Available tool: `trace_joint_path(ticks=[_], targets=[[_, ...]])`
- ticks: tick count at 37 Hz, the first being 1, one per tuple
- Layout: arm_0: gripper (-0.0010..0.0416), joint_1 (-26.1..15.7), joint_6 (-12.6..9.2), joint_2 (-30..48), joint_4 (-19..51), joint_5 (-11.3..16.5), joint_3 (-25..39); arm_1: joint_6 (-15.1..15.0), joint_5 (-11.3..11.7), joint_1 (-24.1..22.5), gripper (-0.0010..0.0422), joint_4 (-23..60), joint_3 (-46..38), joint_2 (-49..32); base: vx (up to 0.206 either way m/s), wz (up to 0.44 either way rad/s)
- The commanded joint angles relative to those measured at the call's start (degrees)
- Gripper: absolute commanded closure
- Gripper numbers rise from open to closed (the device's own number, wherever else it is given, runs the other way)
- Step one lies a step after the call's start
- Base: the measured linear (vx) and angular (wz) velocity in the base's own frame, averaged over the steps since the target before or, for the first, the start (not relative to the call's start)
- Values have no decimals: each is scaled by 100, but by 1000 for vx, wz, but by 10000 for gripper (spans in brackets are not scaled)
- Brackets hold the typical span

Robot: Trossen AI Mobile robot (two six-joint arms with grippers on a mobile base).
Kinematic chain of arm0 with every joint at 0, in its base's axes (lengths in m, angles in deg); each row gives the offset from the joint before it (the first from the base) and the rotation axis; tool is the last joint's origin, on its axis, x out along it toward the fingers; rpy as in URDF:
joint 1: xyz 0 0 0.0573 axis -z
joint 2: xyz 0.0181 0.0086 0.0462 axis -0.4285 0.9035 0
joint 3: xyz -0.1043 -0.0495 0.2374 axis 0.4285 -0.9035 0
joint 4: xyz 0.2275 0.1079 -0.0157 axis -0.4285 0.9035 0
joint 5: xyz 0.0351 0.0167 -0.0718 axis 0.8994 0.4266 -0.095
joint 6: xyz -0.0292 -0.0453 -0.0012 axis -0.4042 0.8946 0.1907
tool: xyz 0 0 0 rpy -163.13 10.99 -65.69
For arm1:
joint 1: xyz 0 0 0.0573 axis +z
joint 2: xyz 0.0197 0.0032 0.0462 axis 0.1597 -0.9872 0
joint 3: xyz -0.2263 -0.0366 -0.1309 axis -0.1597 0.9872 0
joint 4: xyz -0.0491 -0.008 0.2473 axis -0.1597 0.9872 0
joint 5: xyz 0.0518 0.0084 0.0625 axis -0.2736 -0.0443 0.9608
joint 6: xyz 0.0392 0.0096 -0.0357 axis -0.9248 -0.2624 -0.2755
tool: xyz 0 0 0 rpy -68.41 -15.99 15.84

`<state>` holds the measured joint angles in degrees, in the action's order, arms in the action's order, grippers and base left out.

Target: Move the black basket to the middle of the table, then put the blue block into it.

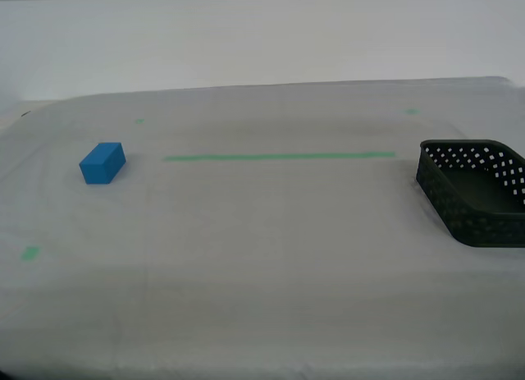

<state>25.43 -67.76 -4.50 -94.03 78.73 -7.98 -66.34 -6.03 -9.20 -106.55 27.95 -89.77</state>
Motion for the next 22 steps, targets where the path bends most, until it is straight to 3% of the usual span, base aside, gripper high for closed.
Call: trace_joint_path(ticks=[1, 5, 22], targets=[[406, -7, 2, -2, 909, 4, 380, -7, 4, -2, 412, -24, -2, 2, 0, 0], [406, -4, 2, -2, 1912, 4, 824, -9, 4, -2, 412, -24, -2, 2, 0, 0], [406, -4, -142, -2, 4485, -4, 2267, -9, 4, -2, 412, -22, -2, 2, 0, 0]])
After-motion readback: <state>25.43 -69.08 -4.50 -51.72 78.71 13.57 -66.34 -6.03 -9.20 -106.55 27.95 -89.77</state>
